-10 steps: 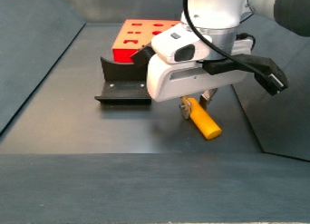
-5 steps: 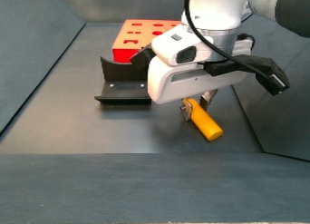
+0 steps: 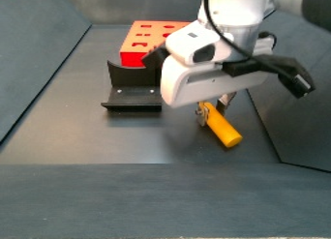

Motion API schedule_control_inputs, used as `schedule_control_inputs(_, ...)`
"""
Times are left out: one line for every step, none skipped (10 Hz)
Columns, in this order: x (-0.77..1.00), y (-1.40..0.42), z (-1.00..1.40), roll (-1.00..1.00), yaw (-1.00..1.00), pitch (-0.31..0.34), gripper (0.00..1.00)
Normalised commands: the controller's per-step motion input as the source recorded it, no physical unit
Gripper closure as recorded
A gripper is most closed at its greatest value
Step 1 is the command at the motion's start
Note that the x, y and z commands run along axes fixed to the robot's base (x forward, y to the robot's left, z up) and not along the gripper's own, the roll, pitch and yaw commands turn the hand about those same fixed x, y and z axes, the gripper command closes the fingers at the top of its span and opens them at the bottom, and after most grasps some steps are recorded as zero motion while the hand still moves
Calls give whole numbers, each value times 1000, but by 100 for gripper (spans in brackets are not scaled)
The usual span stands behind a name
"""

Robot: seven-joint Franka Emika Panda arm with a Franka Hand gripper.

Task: Pick up the oval object. Move up. Place the oval object on the fixture. Regrasp the oval object. Move to above the board. Insert the oval object.
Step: Move up, then place the oval object on the fixture.

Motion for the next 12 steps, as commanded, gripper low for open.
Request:
schedule_control_inputs(51,55,713,16,2,26,100)
schedule_control_inputs(30,32,579,21,-6,49,100)
schedule_control_inputs(-7,11,336,42,-17,53,100)
schedule_control_inputs(-16,9,238,52,-19,51,100)
schedule_control_inputs(0,0,1000,0,0,0,100)
schedule_control_inputs(2,0,1000,3,0,5,100)
schedule_control_inputs(-11,1,1000,11,-6,28,100)
schedule_control_inputs(-14,3,1000,26,-15,32,100)
schedule_control_inputs(-21,3,1000,46,-25,39,100)
schedule_control_inputs(-25,4,1000,58,-23,41,100)
schedule_control_inputs(-31,2,1000,67,-11,46,100)
schedule_control_inputs(-32,1,1000,73,-5,48,100)
